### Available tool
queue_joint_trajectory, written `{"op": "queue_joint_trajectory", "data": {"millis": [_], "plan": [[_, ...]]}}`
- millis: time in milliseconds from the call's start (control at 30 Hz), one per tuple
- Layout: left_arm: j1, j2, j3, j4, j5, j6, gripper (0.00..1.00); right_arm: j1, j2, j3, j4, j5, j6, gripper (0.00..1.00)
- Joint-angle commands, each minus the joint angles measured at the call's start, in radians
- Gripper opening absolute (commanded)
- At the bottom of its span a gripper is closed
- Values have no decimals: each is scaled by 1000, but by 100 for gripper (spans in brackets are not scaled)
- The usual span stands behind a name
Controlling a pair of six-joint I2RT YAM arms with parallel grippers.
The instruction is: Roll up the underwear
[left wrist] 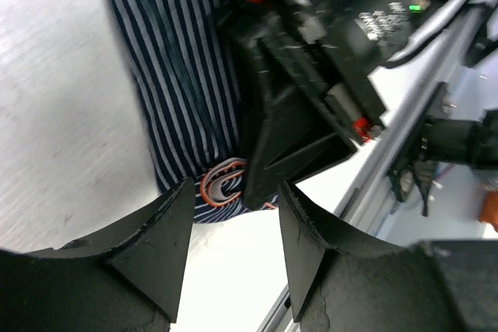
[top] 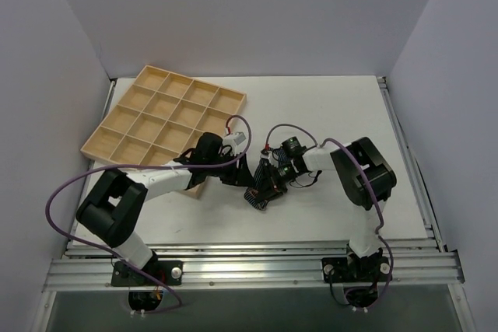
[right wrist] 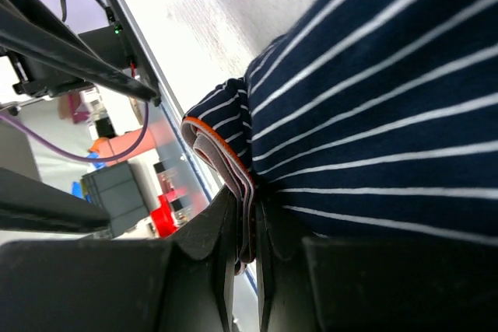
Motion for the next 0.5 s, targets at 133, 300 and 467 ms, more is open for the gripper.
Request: {"op": "queue_joint_trajectory", "data": {"millis": [133,300,467], "plan": [[64,30,-26,102,200,87,55,-20,38,16,-50,-47,-23,0],[73,53,1,-4,210,164,55,-21,38,-1,-40,-47,-11,0],[73,65,-26,62,234,151,55,-23,49,27,-55,-53,-16,0]]}}
